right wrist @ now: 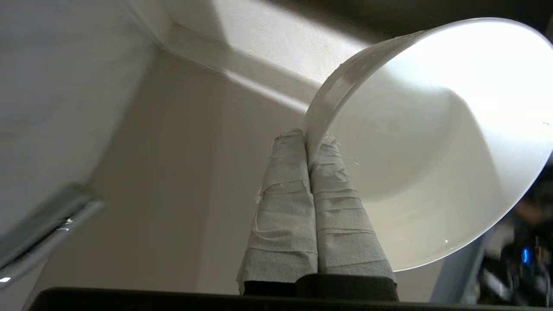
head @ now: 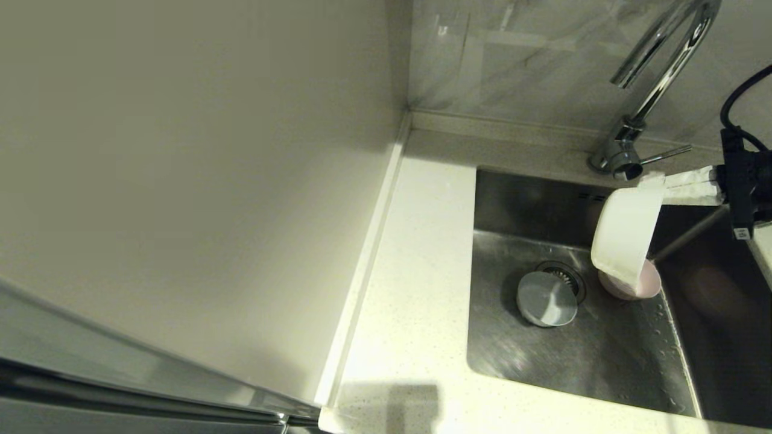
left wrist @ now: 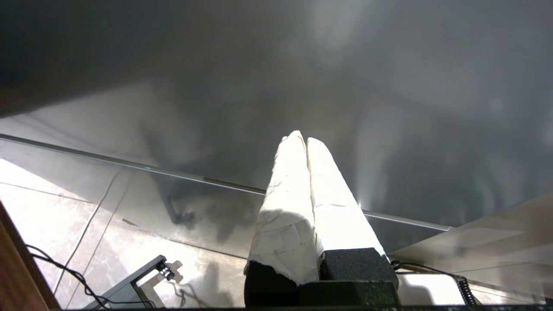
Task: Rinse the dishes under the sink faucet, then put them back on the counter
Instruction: Put a bowl back to the table from the sink
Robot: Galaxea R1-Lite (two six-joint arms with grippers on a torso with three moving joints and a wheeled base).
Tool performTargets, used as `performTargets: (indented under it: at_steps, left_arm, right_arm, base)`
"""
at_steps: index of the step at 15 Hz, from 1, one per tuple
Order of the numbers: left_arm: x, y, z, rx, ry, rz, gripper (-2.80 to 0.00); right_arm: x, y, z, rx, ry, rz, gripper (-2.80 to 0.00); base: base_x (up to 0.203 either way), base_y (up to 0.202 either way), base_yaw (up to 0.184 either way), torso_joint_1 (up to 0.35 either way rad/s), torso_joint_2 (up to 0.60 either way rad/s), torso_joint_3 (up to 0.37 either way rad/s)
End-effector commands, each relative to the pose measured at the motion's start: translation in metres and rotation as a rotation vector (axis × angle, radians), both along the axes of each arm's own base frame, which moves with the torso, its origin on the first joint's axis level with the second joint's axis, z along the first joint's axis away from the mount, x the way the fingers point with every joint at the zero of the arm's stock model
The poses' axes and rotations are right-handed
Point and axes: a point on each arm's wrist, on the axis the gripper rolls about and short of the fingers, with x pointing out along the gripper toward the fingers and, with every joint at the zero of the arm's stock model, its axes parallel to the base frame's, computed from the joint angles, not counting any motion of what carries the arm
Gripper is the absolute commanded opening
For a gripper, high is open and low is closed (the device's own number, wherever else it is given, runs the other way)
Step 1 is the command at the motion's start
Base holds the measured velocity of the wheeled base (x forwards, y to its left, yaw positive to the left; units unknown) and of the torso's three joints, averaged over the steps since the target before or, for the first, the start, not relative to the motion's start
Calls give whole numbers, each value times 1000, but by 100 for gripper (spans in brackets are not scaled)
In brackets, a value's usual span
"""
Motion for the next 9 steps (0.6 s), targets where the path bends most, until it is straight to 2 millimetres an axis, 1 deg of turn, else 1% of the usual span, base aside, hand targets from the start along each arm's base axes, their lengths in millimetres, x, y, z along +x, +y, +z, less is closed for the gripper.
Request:
performTargets:
  at_steps: [1, 2, 3, 5, 6, 7, 9]
  left_arm:
    - [0, 0, 0, -1, -3, 1, -280]
    - [0, 0, 0, -1, -3, 1, -280]
    - [0, 0, 0, -1, -5, 1, -280]
    - [0, 0, 0, -1, -3, 1, -280]
    - [0, 0, 0, -1, -4, 0, -280]
    - [0, 0, 0, -1, -3, 1, -280]
    - [0, 0, 0, -1, -3, 1, -280]
  right_arm:
    - [-8, -13, 8, -79, -41, -55, -280]
    - [-13, -16, 7, -214, -84, -43, -280]
    - [-17, -19, 4, -401, -103, -29, -280]
    - [-23, -27, -1, -851, -31, -57, -280]
    - [-24, -33, 2, -1063, 1, -60, -280]
    - [-20, -38, 12, -1236, -20, -67, -280]
    - [-2, -53, 32, -1539, -125, -123, -280]
  base:
    - [0, 0, 0, 0, 0, 0]
    - [0, 0, 0, 0, 0, 0]
    - [0, 0, 0, 0, 0, 0]
    - [0, 0, 0, 0, 0, 0]
    - [0, 0, 0, 0, 0, 0]
    - [0, 0, 0, 0, 0, 0]
    - [0, 0, 0, 0, 0, 0]
